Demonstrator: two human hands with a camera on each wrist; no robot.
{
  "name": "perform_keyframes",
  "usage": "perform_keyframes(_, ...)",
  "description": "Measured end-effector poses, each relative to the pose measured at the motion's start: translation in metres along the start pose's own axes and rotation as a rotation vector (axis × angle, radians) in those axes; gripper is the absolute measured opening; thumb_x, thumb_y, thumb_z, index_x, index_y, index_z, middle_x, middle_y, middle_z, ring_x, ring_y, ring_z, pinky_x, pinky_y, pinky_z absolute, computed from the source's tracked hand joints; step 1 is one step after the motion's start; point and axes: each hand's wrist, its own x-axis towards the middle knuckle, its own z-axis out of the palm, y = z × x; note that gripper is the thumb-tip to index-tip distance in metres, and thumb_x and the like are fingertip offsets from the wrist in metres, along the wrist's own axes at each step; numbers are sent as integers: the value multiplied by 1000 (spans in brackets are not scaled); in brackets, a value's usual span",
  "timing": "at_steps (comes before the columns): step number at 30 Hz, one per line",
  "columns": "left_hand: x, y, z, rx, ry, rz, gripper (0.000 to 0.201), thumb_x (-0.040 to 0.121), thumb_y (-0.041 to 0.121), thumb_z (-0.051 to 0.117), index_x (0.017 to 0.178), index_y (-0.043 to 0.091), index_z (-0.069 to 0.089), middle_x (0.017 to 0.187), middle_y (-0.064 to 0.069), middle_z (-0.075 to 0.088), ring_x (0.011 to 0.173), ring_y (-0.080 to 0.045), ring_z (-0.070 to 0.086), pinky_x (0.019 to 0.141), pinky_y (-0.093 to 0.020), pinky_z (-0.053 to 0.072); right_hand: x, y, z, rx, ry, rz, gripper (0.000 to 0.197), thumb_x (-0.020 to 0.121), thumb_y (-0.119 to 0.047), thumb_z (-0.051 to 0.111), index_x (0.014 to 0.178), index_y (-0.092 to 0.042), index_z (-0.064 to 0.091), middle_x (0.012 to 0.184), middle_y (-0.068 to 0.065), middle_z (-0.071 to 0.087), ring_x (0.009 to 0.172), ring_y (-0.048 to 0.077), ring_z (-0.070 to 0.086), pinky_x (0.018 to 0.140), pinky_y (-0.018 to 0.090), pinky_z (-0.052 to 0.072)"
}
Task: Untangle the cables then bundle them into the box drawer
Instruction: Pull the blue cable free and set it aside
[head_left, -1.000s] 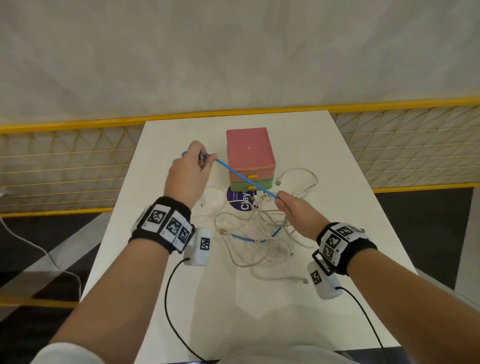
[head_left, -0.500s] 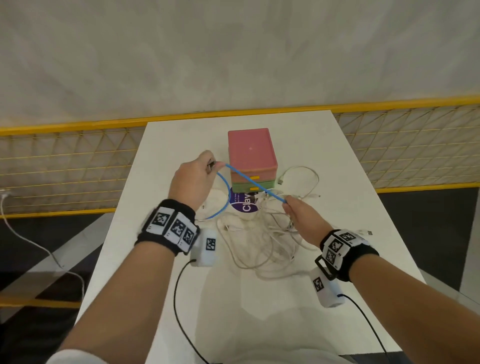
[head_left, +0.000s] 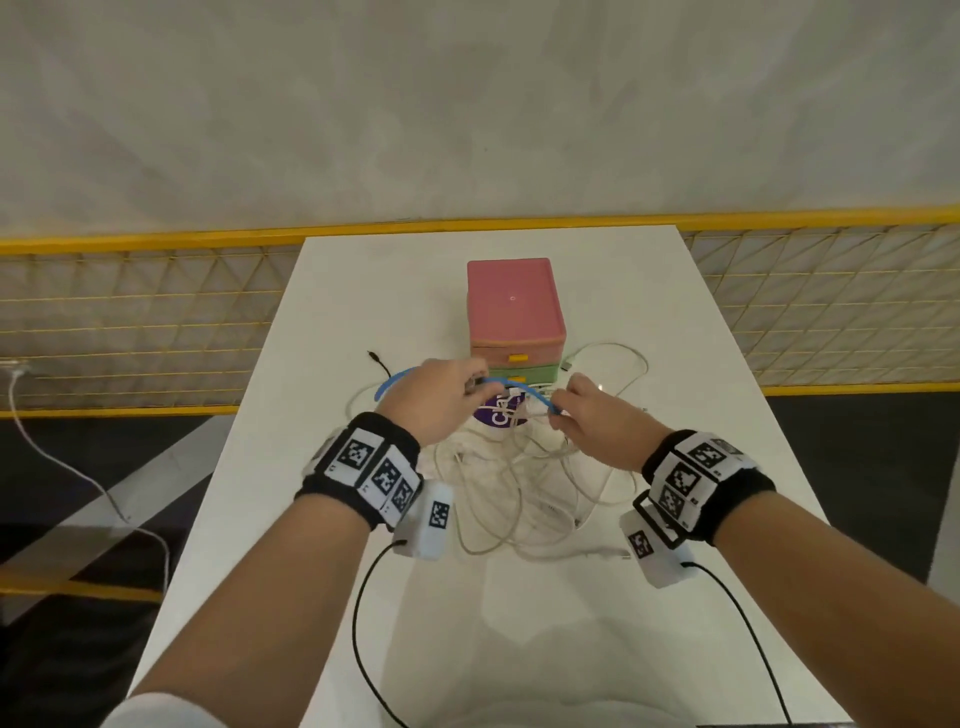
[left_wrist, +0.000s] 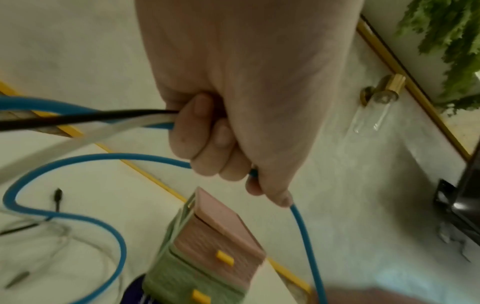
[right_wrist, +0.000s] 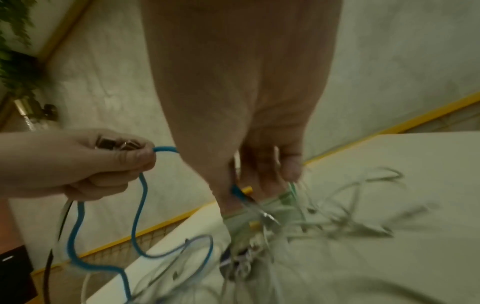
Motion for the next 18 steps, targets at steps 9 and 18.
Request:
perform_keyframes(9, -1, -16, -29, -273, 363, -185, 50, 91, 36, 63, 134, 28, 40, 77, 5, 58, 81, -22, 62, 77, -35, 52, 46, -42, -49, 191, 122, 0, 30, 96, -16, 47, 125, -12, 52, 83, 10, 62, 71, 25, 57, 67, 33, 45)
perform_keyframes(18, -17, -24, -18, -442, 452, -187, 20, 99, 38, 48, 102, 19, 49, 73, -2, 54, 60, -11, 49, 53, -18, 40, 84, -84, -9, -11, -13, -214, 28, 84, -8, 52, 109, -11, 65, 108, 13, 65, 99, 31, 62, 85, 34, 47)
